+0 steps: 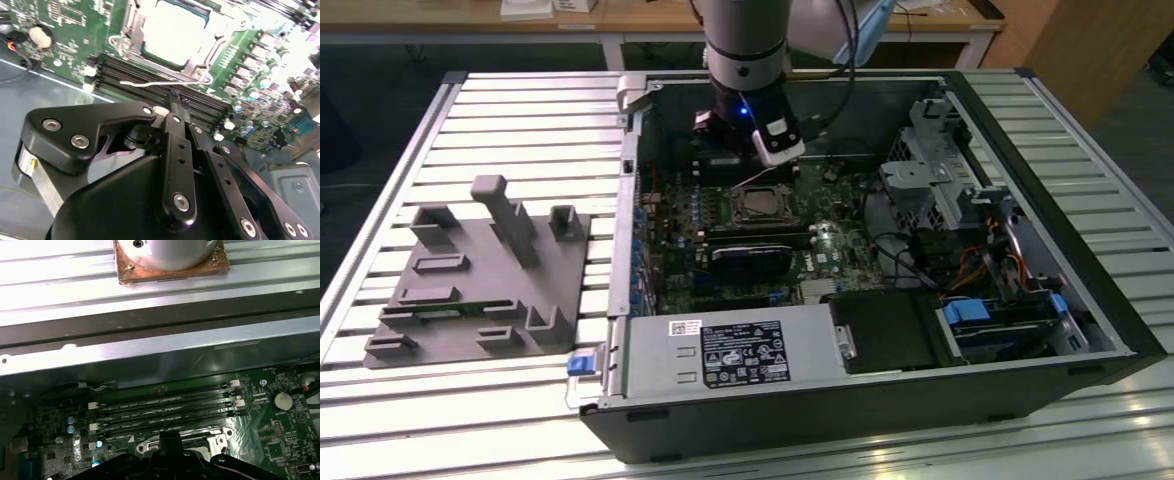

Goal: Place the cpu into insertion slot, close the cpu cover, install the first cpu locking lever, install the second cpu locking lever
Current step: 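Install the first cpu locking lever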

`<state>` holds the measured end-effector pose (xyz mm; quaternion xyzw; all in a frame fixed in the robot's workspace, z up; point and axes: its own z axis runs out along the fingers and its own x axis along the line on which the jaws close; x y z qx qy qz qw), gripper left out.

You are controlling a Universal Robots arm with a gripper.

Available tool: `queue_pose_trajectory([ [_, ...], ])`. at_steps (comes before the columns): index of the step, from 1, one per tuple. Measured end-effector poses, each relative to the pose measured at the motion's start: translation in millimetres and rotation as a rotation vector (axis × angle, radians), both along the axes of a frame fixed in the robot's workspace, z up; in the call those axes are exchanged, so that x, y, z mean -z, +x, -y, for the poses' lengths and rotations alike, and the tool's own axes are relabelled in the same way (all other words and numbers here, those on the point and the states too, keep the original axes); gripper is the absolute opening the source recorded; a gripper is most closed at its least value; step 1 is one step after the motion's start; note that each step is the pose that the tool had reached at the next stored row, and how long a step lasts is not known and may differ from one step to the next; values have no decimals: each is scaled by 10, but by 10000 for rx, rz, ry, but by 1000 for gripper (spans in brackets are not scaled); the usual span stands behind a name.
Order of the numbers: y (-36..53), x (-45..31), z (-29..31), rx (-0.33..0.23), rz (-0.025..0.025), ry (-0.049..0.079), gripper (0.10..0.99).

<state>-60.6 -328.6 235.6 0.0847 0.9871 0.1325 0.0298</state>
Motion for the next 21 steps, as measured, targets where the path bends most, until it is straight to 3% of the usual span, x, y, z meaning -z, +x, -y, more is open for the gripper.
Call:
queue_pose_trajectory([
  [8,42,0,0,1,1,-5,106],
  [9,42,1,0,1,29,-13,106],
  [16,40,46,0,1,507,-59,106],
  [21,40,82,-3,1,750,-133,106],
])
